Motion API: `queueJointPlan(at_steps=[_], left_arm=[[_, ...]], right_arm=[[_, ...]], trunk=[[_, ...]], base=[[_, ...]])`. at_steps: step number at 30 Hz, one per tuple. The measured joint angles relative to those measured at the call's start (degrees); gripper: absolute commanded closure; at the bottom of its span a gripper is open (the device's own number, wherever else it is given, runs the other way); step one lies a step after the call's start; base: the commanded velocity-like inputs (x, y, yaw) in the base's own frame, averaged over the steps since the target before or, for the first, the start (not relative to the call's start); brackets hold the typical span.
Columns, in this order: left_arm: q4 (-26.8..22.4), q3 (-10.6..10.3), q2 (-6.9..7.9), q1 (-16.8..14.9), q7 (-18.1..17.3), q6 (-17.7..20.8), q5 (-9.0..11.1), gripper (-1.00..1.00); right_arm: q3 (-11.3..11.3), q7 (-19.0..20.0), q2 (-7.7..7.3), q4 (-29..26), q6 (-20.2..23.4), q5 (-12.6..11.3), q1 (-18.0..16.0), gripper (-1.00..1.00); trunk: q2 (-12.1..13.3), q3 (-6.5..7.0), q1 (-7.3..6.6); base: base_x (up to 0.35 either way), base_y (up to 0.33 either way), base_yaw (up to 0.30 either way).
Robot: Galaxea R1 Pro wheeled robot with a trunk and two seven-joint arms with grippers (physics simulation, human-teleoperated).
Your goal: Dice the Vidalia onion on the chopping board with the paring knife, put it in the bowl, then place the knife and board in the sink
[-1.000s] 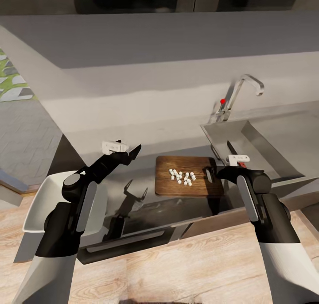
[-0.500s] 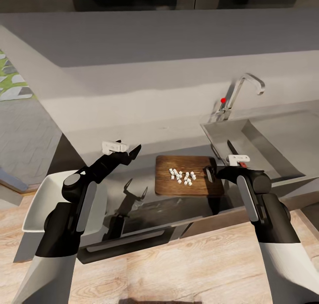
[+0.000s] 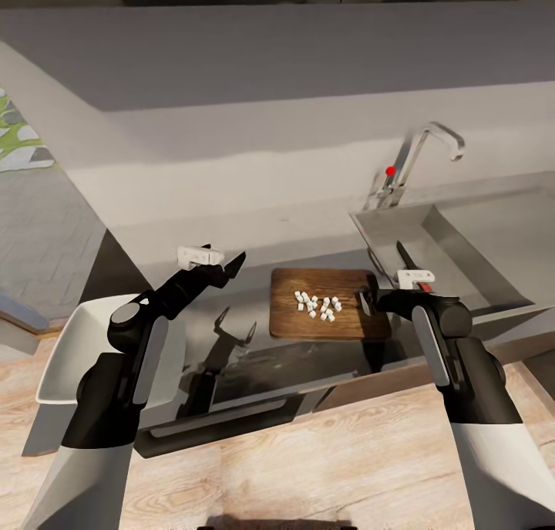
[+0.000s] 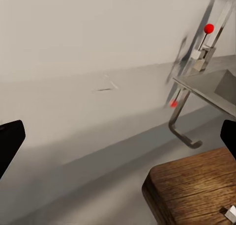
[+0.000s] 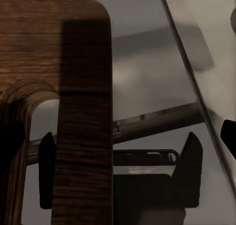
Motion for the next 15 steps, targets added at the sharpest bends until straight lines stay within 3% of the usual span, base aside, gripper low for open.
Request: queueJointPlan(at_steps=[15], left_arm=[[0.00,0.00,-0.08,0.00,-0.04,-0.01,0.00,-1.00]], right_arm=[[0.03,0.00,0.01,0.00,0.00,0.00,0.00,-1.00]], trunk=[[0.00,-0.60,0.00]], base=[[0.000,0.000,0.000]])
